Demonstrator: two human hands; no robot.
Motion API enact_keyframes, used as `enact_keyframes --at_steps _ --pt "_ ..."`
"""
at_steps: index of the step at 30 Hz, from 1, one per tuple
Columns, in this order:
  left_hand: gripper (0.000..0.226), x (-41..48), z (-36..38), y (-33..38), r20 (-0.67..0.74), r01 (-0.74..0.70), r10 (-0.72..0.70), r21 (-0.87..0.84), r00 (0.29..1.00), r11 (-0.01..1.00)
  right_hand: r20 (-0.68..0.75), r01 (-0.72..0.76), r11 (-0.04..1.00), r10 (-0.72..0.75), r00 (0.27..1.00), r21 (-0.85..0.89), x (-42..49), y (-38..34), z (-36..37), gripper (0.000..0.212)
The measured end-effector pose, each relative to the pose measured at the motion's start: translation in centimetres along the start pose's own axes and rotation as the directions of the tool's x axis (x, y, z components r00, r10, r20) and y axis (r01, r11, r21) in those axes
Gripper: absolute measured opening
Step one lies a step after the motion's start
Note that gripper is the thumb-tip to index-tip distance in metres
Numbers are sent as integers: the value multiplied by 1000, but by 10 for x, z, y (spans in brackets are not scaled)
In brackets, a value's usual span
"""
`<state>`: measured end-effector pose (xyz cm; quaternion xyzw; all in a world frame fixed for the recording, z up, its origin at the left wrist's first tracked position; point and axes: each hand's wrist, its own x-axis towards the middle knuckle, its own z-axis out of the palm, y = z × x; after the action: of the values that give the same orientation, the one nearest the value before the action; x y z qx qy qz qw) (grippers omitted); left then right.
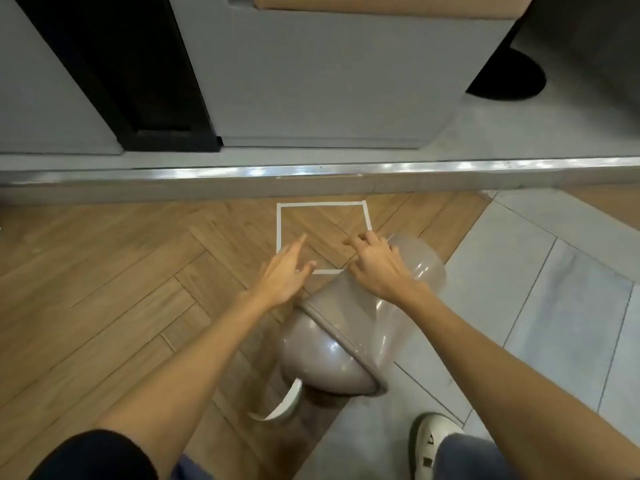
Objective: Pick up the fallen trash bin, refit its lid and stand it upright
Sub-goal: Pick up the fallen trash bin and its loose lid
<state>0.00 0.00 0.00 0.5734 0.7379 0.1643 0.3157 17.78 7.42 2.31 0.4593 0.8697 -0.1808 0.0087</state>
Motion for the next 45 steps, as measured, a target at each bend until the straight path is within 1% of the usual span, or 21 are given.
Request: enact_keyframes --at_steps 1,3,6,9,12,14,18,21,23,25,27,29,31,34,36,37,38,41,43,45 --pt "63 -5 5 -5 12 44 -43 -70 999 997 6 -1 1000 1 1000 13 -6 -4 2 45" --pt "57 -18 14 -13 55 133 -125 -164 991 978 9 6 996 -7 1000 93 -18 -11 5 41" --pt "45 -38 24 -18 138 275 -241 -347 961 897 55 -4 978 -8 998 209 -33 -25 10 35" --pt "45 -44 29 -19 184 324 -268 -456 946 829 139 -7 970 -28 990 244 -44 -40 15 39" --pt "40 -49 29 -14 187 314 -254 -470 949 825 206 31 984 -67 976 174 -55 -53 27 44" --pt "40 -52 28 -15 185 306 -246 -477 951 824 209 37 989 -67 976 142 -56 -58 30 41" --pt "44 -60 24 -16 205 304 -232 -472 951 828 213 26 989 -58 975 148 -53 -61 31 31" --pt "47 -64 17 -17 262 366 -267 -487 927 793 170 19 980 -53 984 197 -53 -59 26 30" --pt "55 -64 13 -27 304 439 -324 -488 896 754 104 -2 972 -23 994 236 -50 -56 15 34" --pt "59 -64 8 -38 309 513 -410 -524 858 680 28 -34 954 27 999 299 -46 -52 -1 33" --pt "57 -62 2 -47 285 535 -465 -596 838 599 -32 -47 929 63 998 368 -41 -45 -14 31" --pt "54 -57 -6 -53 288 532 -495 -703 820 472 -53 -48 914 76 996 403 -40 -40 -22 30" --pt "50 -56 -14 -54 312 509 -506 -802 804 314 -63 -43 907 77 995 419 -42 -39 -28 30" --pt "48 -57 -20 -64 344 495 -545 -855 765 154 -92 -37 881 91 992 472 -43 -36 -35 30" --pt "39 -66 -18 -70 404 515 -534 -855 742 69 -119 -36 846 117 986 531 -42 -32 -41 27" --pt "36 -69 -15 -73 442 529 -509 -848 738 30 -132 -40 825 138 982 563 -40 -29 -44 26" --pt "39 -72 -13 -76 468 532 -482 -847 741 -3 -142 -40 801 155 978 598 -39 -26 -47 25" --pt "63 -74 -6 -76 499 497 -333 -862 800 -98 -150 -36 703 200 968 710 -36 -19 -55 23" --pt "75 -74 -6 -62 471 451 -208 -882 857 -136 -144 -30 638 219 965 770 -35 -17 -60 23" --pt "88 -73 -9 -45 407 391 -121 -910 905 -138 -133 -30 590 230 964 807 -36 -16 -63 25"
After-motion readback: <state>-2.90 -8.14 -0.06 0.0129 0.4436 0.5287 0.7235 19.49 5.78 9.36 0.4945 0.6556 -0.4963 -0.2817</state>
